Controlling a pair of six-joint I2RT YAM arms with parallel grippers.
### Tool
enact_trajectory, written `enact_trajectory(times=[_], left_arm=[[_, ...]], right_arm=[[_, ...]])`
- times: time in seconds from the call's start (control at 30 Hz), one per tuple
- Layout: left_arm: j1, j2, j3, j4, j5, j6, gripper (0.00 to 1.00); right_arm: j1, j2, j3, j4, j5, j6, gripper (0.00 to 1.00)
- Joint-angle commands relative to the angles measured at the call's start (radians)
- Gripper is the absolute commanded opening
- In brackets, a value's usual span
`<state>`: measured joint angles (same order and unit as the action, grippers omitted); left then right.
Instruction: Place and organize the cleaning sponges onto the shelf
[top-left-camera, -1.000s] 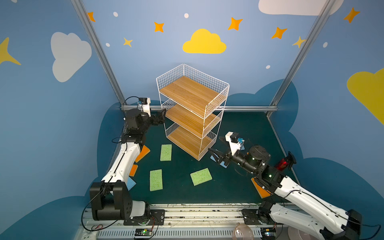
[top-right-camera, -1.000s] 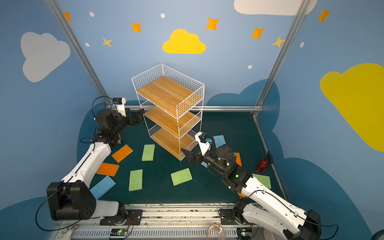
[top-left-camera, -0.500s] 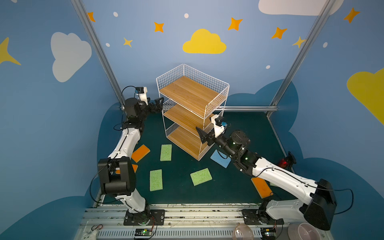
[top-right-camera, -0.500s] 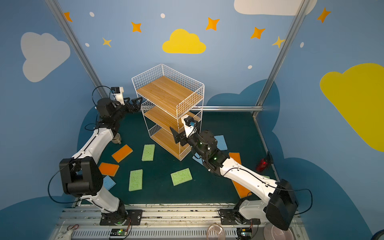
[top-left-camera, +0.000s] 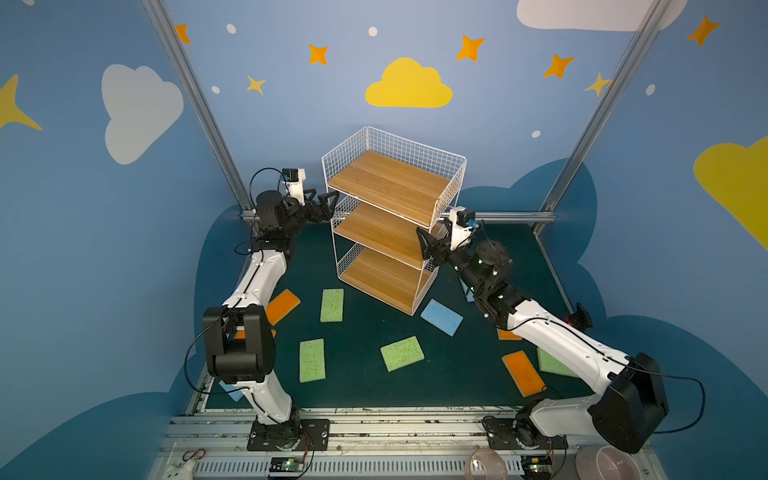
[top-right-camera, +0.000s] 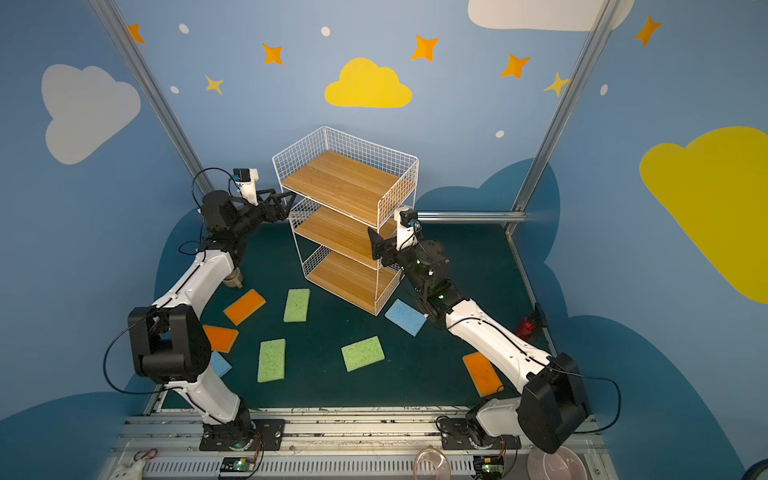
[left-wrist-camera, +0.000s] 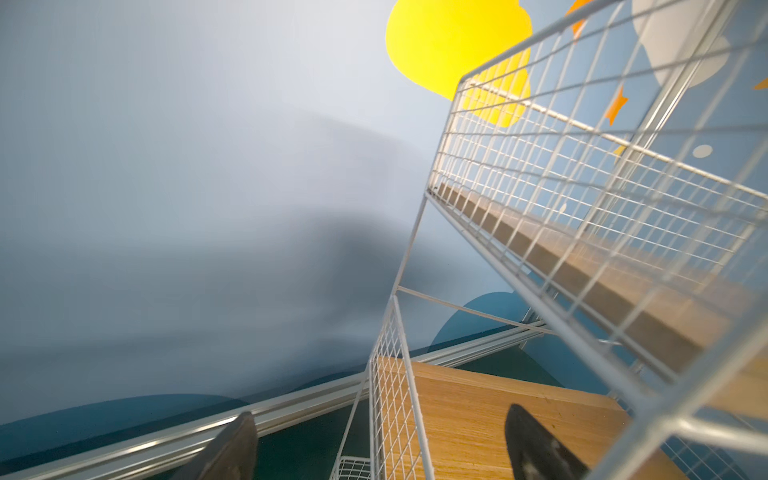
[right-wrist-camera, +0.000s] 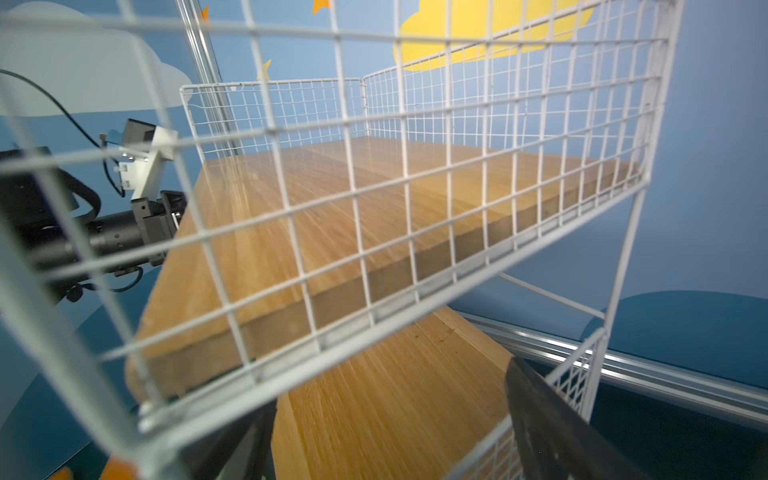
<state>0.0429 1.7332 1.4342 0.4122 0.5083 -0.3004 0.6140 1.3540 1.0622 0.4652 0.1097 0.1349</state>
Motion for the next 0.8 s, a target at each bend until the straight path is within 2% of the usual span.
enact_trajectory(times=[0.0, 0.37, 0.47, 0.6, 0.77], left_arm=[[-0.023, -0.029, -0.054, 0.045, -0.041, -0.004, 0.88], [-0.149, -0.105, -0.196, 0.121, -0.107, -0.019, 0.76], [-0.181, -0.114, -0.219, 0.137, -0.123, -0.023, 0.69], [-0.22, -0.131, -0.241, 0.147, -0.149, -0.026, 0.59], [-0.267, -0.145, -0.272, 0.181, -0.182, -0.023, 0.55]], right_arm=[[-0.079, 0.013, 0.03, -0.047, -0.018, 0.07, 0.84], [-0.274, 0.063, 0.042, -0.088, -0.188, 0.173, 0.84], [-0.309, 0.065, 0.045, -0.1, -0.21, 0.188, 0.84], [-0.331, 0.06, 0.045, -0.113, -0.235, 0.2, 0.77], [-0.354, 0.077, 0.053, -0.119, -0.266, 0.22, 0.69]])
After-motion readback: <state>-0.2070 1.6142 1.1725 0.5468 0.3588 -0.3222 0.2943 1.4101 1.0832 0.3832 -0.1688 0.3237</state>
